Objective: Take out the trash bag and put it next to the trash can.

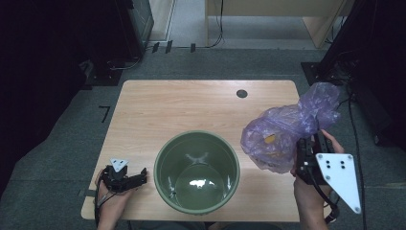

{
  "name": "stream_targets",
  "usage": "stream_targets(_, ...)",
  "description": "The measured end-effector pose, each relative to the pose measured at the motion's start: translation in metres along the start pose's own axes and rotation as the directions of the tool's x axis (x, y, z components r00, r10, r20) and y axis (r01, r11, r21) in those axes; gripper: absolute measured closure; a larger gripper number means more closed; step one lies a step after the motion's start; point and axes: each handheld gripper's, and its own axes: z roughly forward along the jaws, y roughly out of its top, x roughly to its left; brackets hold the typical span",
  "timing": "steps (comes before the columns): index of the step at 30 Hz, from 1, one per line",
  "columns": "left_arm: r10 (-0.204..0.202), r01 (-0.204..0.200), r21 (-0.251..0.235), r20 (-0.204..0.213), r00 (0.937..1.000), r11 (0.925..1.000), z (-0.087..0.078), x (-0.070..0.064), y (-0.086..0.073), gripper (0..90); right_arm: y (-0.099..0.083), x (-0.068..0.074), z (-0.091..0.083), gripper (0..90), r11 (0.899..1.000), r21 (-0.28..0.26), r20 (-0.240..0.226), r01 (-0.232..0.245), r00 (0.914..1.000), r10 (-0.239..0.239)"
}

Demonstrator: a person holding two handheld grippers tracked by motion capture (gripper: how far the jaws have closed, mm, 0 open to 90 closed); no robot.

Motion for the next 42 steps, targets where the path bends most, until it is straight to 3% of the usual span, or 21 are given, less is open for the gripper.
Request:
stream_targets(2, 0.001, -0.001, 0.001, 0.000, 1.0000, 1.0000, 0.000, 0.000, 0.000, 0.0, -0.005, 0.000, 0.003, 90.0, 1.000, 0.015, 0.005, -0.004, 1.0000, 0.004)
stream_targets(6, 0.001, -0.001, 0.000, -0.001, 1.0000, 1.0000, 0.000, 0.000, 0.000, 0.0, -0.034, 0.002, 0.024, 90.0, 0.996, 0.086, 0.009, -0.038, 0.9993, 0.037)
stream_targets(7, 0.000, 0.000, 0.000, 0.000, 1.0000, 1.0000, 0.000, 0.000, 0.000, 0.0, -0.045, 0.007, 0.036, 90.0, 0.993, 0.107, -0.001, -0.053, 0.9986, 0.053)
stream_targets(10, 0.001, -0.001, 0.002, 0.000, 1.0000, 1.0000, 0.000, 0.000, 0.000, 0.0, -0.054, 0.013, 0.046, 90.0, 0.992, 0.121, -0.013, -0.043, 0.9989, 0.045)
stream_targets(12, 0.002, -0.002, 0.003, 0.001, 1.0000, 1.0000, 0.000, 0.000, 0.001, 0.0, -0.069, 0.031, 0.066, 90.0, 0.988, 0.151, -0.030, -0.016, 0.9993, 0.021)
stream_targets(16, 0.002, -0.002, 0.002, 0.000, 1.0000, 1.0000, 0.001, 0.000, 0.001, 0.0, -0.073, 0.042, 0.080, 90.0, 0.987, 0.161, -0.059, -0.020, 0.9978, 0.030)
stream_targets(17, 0.002, -0.002, 0.002, 0.000, 1.0000, 1.0000, 0.001, 0.000, 0.001, 0.0, -0.072, 0.043, 0.082, 90.0, 0.987, 0.140, -0.106, -0.075, 0.9902, 0.090)
stream_targets(19, 0.003, -0.003, 0.003, 0.000, 1.0000, 1.0000, 0.001, 0.000, 0.001, 0.0, -0.070, 0.047, 0.084, 90.0, 0.986, 0.123, -0.154, -0.115, 0.9790, 0.134)
stream_targets(20, 0.002, -0.002, 0.002, 0.001, 1.0000, 1.0000, 0.001, 0.000, 0.001, 0.0, -0.073, 0.050, 0.082, 89.5, 0.981, 0.125, -0.208, -0.148, 0.9629, 0.172)
stream_targets(23, 0.004, -0.004, 0.001, 0.002, 1.0000, 1.0000, 0.000, 0.001, 0.001, 0.0, -0.084, 0.054, 0.081, 88.0, 0.979, 0.159, -0.252, -0.128, 0.9536, 0.165)
stream_targets(24, 0.005, -0.005, 0.001, 0.003, 1.0000, 1.0000, 0.000, 0.001, 0.000, 0.0, -0.102, 0.054, 0.081, 85.5, 0.969, 0.221, -0.300, -0.106, 0.9384, 0.171)
stream_targets(25, 0.005, -0.005, 0.001, 0.005, 1.0000, 1.0000, 0.000, 0.001, 0.000, 0.0, -0.102, 0.054, 0.081, 85.5, 0.969, 0.221, -0.300, -0.106, 0.9384, 0.171)
stream_targets(26, 0.005, -0.005, 0.000, 0.005, 1.0000, 1.0000, 0.000, 0.001, 0.000, 0.0, -0.112, 0.053, 0.080, 84.4, 0.961, 0.256, -0.313, -0.107, 0.9312, 0.187)
stream_targets(27, 0.004, -0.004, 0.000, 0.005, 1.0000, 1.0000, 0.000, 0.001, 0.000, 0.0, -0.121, 0.050, 0.078, 82.3, 0.951, 0.290, -0.320, -0.110, 0.9249, 0.205)
stream_targets(28, 0.004, -0.004, 0.000, 0.005, 1.0000, 1.0000, 0.000, 0.001, 0.000, 0.0, -0.138, 0.044, 0.075, 75.2, 0.929, 0.350, -0.342, -0.118, 0.9075, 0.244)
stream_targets(29, 0.004, -0.004, 0.000, 0.006, 1.0000, 1.0000, 0.000, 0.001, 0.000, 0.0, -0.138, 0.044, 0.075, 75.2, 0.929, 0.350, -0.342, -0.118, 0.9075, 0.244)
stream_targets(33, 0.004, -0.004, 0.000, 0.005, 1.0000, 1.0000, 0.000, 0.001, 0.000, 0.0, -0.159, 0.035, 0.062, 57.5, 0.903, 0.422, -0.383, -0.082, 0.8865, 0.260)
stream_targets(34, 0.005, -0.005, 0.000, 0.005, 1.0000, 1.0000, 0.000, 0.001, 0.000, 0.0, -0.162, 0.033, 0.058, 51.8, 0.900, 0.429, -0.386, -0.070, 0.8870, 0.253)
stream_targets(35, 0.005, -0.005, 0.000, 0.005, 1.0000, 1.0000, 0.000, 0.001, 0.000, 0.0, -0.166, 0.029, 0.052, 40.6, 0.899, 0.436, -0.382, -0.044, 0.8954, 0.229)
stream_targets(38, 0.005, -0.005, 0.000, 0.005, 1.0000, 1.0000, 0.000, 0.001, 0.000, 0.0, -0.169, 0.023, 0.047, 34.4, 0.894, 0.447, -0.371, -0.036, 0.9017, 0.222)
stream_targets(42, 0.005, -0.005, 0.000, 0.005, 1.0000, 1.0000, 0.000, 0.001, 0.000, 0.0, -0.174, 0.003, 0.035, 27.3, 0.875, 0.483, -0.356, -0.046, 0.9020, 0.244)
